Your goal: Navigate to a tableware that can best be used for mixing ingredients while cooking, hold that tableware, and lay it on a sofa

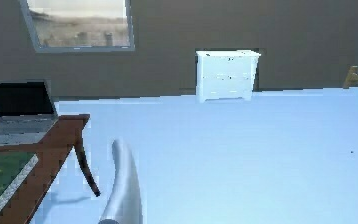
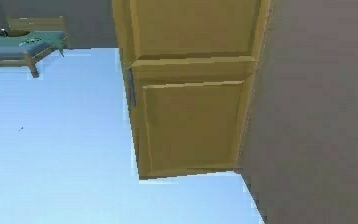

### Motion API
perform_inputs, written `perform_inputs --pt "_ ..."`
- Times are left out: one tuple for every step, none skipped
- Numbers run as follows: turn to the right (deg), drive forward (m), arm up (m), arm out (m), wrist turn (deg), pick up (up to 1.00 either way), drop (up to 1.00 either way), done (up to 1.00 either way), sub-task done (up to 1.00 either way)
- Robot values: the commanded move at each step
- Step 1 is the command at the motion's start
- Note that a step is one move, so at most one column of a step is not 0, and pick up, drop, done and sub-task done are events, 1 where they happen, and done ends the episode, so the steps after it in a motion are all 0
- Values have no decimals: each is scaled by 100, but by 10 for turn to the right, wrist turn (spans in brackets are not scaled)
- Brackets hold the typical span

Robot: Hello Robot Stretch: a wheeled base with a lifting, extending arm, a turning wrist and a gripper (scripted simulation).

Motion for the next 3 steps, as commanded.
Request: perform_inputs --pt "450 0 0 0 0 0 0 0 0" --pt "450 0 0 0 0 0 0 0 0" --pt "360 0 0 0 0 0 0 0 0"
